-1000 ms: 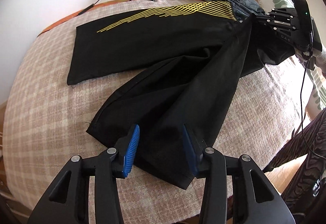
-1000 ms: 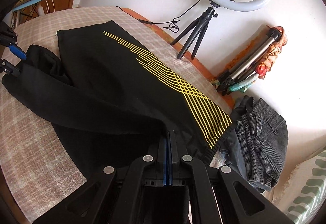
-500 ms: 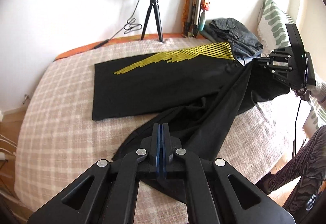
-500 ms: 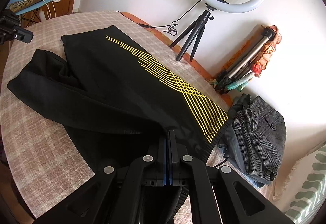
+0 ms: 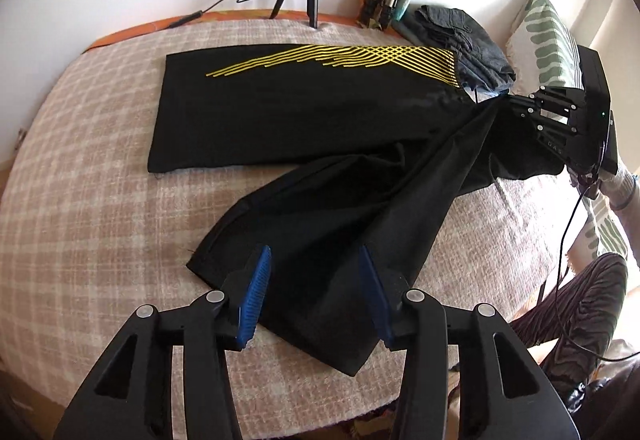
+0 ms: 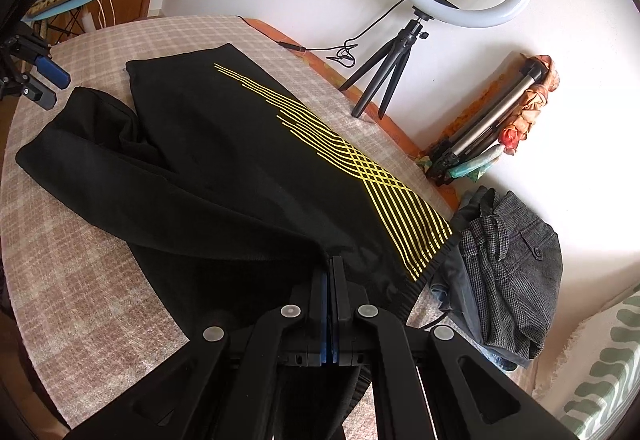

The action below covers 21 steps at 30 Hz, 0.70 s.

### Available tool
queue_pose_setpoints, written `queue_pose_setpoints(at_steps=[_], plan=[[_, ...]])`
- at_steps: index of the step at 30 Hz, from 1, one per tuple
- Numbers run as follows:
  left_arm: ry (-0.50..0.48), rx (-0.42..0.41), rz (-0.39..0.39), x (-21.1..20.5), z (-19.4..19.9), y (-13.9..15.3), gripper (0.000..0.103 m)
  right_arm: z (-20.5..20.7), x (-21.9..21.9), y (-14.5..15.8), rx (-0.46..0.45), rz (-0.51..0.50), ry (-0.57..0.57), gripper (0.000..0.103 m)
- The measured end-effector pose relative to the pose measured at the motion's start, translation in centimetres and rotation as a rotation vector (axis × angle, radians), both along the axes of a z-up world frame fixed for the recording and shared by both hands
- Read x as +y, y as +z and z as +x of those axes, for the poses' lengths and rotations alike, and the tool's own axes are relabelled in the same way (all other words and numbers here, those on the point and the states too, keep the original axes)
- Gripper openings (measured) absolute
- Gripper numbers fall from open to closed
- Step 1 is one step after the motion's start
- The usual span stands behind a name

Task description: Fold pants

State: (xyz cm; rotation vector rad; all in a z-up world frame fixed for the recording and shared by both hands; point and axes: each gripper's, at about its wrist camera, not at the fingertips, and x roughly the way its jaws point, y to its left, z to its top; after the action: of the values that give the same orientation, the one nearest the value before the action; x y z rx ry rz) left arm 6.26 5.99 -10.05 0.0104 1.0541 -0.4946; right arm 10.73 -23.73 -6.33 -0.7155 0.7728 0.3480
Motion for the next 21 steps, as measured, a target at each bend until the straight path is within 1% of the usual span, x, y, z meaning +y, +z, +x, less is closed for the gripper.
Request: queue_pose_setpoints(at_steps=[2, 4, 6, 7, 8, 10, 14, 16, 19, 21], plan=[[-0.012, 0.032, 0.023, -0.5, -0.3, -1.2, 0.044, -0.3, -0.2, -0.3, 0.005, 0.004, -0.001, 0.000], [-0.015, 0.037, 0.051, -0.8, -0.5, -2.1, 0.044, -0.5, -0.3, -0.5, 0.009, 0.008, -0.002, 0.000], [-0.005, 0.047, 0.059, -0.7, -0.5, -2.9, 0.044, -0.6, -0.4, -0.8, 0.014, 0.009, -0.002, 0.000], [-0.003, 0.043, 0.055, -0.7, -0.6, -3.2, 0.044, -0.7, -0.5, -1.0, 0.018, 0.008, -0.002, 0.000], [0.001, 0.022, 0.054, -0.8, -0.9, -3.2, 0.041, -0.8, -0.5, -1.1, 0.021, 0.005, -0.003, 0.000], [-0.005, 0.014, 0.055, -1.1, -1.3, -3.3, 0.006, -0.9, -0.6, -1.4, 0.026, 0.001, -0.003, 0.000], [-0.028, -0.026, 0.064, -1.8, -2.3, -2.7, 0.003, -1.2, -0.8, -1.9, 0.037, -0.004, -0.001, 0.000], [-0.039, -0.059, 0.048, -2.0, -3.1, -1.7, 0.003, -1.5, -0.9, -2.1, 0.044, -0.005, 0.000, 0.000], [-0.059, -0.127, 0.073, -2.3, -4.4, 0.0, 0.003, -1.9, -1.1, -2.6, 0.058, -0.012, 0.004, 0.001], [-0.046, -0.158, 0.070, -2.1, -5.0, 1.0, 0.003, -2.1, -1.2, -2.8, 0.066, -0.015, 0.007, 0.001]])
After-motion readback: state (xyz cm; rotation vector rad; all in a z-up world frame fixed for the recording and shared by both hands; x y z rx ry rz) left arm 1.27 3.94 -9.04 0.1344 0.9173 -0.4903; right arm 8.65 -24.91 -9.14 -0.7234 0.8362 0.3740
